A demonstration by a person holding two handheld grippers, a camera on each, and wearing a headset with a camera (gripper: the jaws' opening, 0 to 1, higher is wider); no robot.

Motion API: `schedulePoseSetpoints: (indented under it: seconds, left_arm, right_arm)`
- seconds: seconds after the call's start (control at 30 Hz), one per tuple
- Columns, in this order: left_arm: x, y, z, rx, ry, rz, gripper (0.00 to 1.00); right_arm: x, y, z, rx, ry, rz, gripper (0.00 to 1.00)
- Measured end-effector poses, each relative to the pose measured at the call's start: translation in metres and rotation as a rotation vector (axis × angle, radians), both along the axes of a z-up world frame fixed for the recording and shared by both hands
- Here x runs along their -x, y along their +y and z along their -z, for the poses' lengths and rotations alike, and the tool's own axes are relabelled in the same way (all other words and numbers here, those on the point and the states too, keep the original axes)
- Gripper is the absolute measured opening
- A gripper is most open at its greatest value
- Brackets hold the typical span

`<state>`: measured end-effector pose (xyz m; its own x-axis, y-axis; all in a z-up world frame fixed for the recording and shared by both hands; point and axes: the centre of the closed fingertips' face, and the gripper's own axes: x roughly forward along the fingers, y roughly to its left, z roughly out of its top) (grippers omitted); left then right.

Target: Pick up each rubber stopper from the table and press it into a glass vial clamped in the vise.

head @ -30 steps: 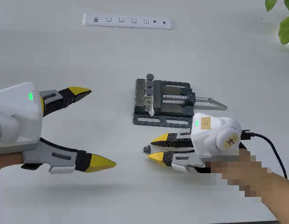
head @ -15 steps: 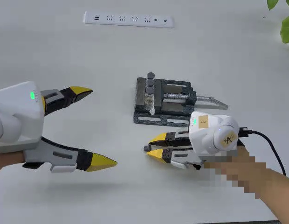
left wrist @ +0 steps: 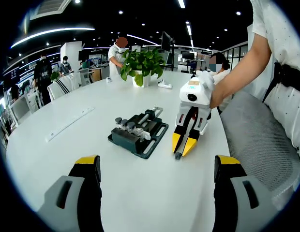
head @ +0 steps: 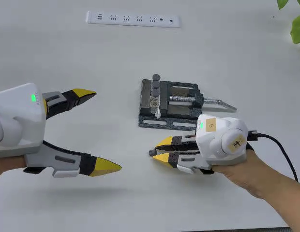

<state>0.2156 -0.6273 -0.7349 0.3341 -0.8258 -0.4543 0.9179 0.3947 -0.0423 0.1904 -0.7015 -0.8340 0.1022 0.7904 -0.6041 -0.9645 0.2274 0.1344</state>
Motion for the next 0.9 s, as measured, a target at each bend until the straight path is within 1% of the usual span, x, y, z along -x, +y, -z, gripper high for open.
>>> schedulePoseSetpoints:
  seconds: [0.5,0.67,0.8,0.9]
  left_arm:
    - [0.001,-0.001,0.001,0.003,-0.001,0.000,0.97]
    - [0.001,0.000,0.001,0.004,-0.002,-0.001,0.97]
    - [0.002,-0.001,0.000,0.007,-0.003,-0.002,0.97]
    - [0.002,-0.001,0.000,0.009,-0.004,-0.001,0.97]
  right_arm:
    - [0.001,-0.001,0.000,-0.008,0.002,0.012,0.06]
    - [0.002,-0.001,-0.001,-0.008,0.010,0.014,0.06]
    - [0.002,0.000,-0.006,-0.024,0.015,0.019,0.05]
    - [0.001,0.000,-0.012,-0.038,0.016,0.020,0.05]
